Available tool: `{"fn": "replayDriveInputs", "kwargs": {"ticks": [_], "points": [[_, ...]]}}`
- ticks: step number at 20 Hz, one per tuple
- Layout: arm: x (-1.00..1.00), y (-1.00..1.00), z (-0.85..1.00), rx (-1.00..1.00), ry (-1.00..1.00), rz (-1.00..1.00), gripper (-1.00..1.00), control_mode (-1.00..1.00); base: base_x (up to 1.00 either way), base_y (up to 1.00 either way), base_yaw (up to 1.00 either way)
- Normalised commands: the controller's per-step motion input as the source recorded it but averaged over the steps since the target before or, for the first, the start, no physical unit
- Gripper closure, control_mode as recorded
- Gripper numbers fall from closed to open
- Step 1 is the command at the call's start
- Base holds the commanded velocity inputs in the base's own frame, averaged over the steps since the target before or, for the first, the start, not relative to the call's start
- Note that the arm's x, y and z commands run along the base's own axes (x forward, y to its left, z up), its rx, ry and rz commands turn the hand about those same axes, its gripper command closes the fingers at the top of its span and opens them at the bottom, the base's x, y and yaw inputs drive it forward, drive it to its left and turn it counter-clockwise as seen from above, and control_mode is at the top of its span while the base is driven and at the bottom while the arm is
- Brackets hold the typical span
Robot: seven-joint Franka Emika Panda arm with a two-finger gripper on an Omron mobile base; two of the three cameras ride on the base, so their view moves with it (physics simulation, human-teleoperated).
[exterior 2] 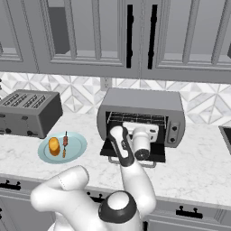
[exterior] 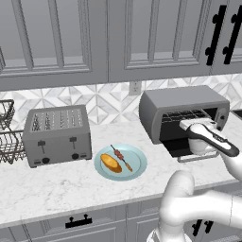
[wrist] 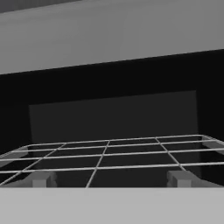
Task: Pick up the kebab skewer and baguette bread, and place them inside the toaster oven. Close the toaster oven door and start by setting the timer.
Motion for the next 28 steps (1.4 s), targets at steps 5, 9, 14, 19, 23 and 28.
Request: {"fn": "replayDriveInputs", "kwargs": {"ticks": [5, 9, 14, 19, 23, 28], "points": [[0.18, 0.00, 0.13, 0.00, 0.00, 0.00, -1.00, -1.00, 0.00, 0.00, 0.00], [0.33, 0.00, 0.02, 0.00, 0.02, 0.00, -1.00, -1.00, 0.00, 0.00, 0.00], [0.25, 0.00, 0.00, 0.00, 0.03, 0.00, -1.00, -1.00, 0.00, 0.00, 0.00], [0.19, 0.00, 0.00, 0.00, 0.03, 0.00, -1.00, -1.00, 0.00, 0.00, 0.00], [0.04, 0.00, -0.12, 0.00, 0.10, 0.00, -1.00, -1.00, 0.00, 0.00, 0.00], [0.00, 0.00, -0.36, 0.00, 0.24, 0.00, -1.00, -1.00, 0.00, 0.00, 0.00]]}}
